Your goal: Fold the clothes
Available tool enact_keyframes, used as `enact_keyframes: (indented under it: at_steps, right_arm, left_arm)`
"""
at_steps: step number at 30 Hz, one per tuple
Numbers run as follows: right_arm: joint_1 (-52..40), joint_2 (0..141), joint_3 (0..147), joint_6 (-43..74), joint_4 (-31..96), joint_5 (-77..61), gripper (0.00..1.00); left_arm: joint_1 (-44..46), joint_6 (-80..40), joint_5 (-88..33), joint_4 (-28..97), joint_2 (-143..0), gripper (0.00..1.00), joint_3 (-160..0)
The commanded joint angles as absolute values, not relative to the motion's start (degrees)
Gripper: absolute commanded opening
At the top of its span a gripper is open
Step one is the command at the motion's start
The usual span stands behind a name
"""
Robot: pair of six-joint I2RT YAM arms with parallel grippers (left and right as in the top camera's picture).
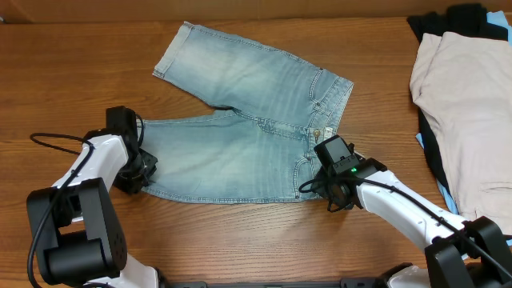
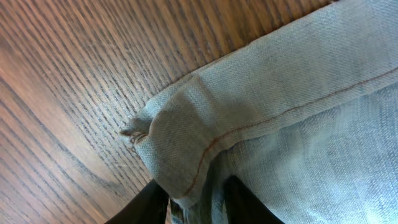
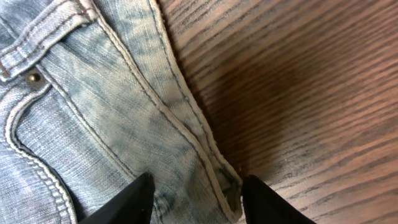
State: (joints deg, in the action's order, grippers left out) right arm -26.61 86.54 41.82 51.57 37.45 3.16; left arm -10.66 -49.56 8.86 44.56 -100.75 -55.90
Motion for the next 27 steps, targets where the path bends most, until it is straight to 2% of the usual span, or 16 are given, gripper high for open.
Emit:
enact_keyframes:
  at_steps: [1,3,7,11,17,27]
  right_arm:
    - [-26.55,87.13,41.47,50.5,37.08,2.42,0.6]
    - [-26.55,87.13,41.47,50.5,37.01,2.42,0.68]
    - [-26.55,87.13,41.47,50.5,36.82,2.39,0.71]
    - [-26.55,87.13,41.47,50.5,36.58,2.42,0.72]
    - [-26.55,87.13,41.47,50.28,36.64,2.42,0.73]
    - [-26.55,87.13,41.47,49.21,36.67,1.98,0.73]
  left_arm:
    - [-13.21,-51.66,8.93,44.75,-98.35,0.41,-54.92]
    - [-15.18,-51.66,8.71,46.3,-94.0,0.53,-54.92]
    - [-16.8,-51.7,8.97,48.69,-88.55,0.68,-54.92]
    - [-16.91,-53.49,8.88,49.08,-87.15,0.73,-54.87]
    - [-16.91,-59.72,8.99,46.89,-87.44,0.74,-51.05]
    - [-16.91,-63.29,8.99,40.12,-87.5,0.65,-45.54]
